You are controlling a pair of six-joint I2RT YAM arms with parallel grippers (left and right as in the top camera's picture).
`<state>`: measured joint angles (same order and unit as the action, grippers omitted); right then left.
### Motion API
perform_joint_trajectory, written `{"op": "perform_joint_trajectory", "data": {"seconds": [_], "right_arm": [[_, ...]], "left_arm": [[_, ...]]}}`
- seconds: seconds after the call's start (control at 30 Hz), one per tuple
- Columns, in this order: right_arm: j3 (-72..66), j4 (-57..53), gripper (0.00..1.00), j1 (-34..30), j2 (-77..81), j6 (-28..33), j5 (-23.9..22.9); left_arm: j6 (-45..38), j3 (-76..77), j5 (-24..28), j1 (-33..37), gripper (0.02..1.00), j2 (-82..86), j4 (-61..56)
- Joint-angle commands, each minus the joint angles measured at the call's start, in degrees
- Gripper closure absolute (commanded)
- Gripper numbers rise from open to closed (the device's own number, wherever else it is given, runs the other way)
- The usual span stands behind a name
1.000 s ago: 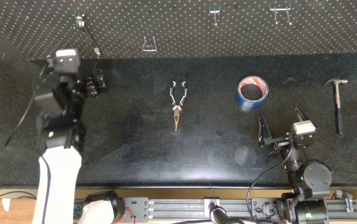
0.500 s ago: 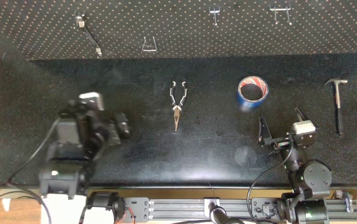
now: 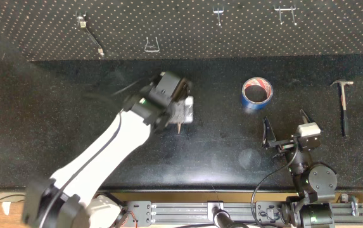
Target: Place Tools Onto Pegboard
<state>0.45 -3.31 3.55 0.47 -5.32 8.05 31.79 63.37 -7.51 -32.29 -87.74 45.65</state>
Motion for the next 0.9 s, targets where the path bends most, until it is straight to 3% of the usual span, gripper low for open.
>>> {"op": "perform_joint_trajectory", "data": {"seconds": [0.03,0.2,0.3,0.5,0.57,0.9], "right_arm": [[-0.22,-0.31,0.025,0.39,-0.39,-0.44,0.09],[-0.22,-0.28,0.025,0.39,-0.42,-0.44,0.09],[-0.22,-0.31,0.025,0.39,-0.42,-0.44,0.09],[-0.22,-0.31,0.025,0.39,-0.42,-0.44,0.09],[-0.22,-0.31,0.025,0.39,-0.39,-0.44,0.09],[-0.22,-0.28,0.025,0.39,-0.39,-0.44,0.09]], "left_arm": [[-2.56,6.69,-0.9,0.13,0.02,-8.72,-3.67],[-2.49,11.54,-0.55,1.22,0.023,-14.08,-4.02],[-2.54,11.54,4.85,5.05,0.023,-14.45,-3.93],[-2.67,11.54,6.08,6.4,0.02,-17.0,-2.27],[-6.03,11.54,7.37,6.4,0.018,-17.57,-2.29],[-7.06,11.54,6.88,6.4,0.023,-17.7,-3.04]]}}
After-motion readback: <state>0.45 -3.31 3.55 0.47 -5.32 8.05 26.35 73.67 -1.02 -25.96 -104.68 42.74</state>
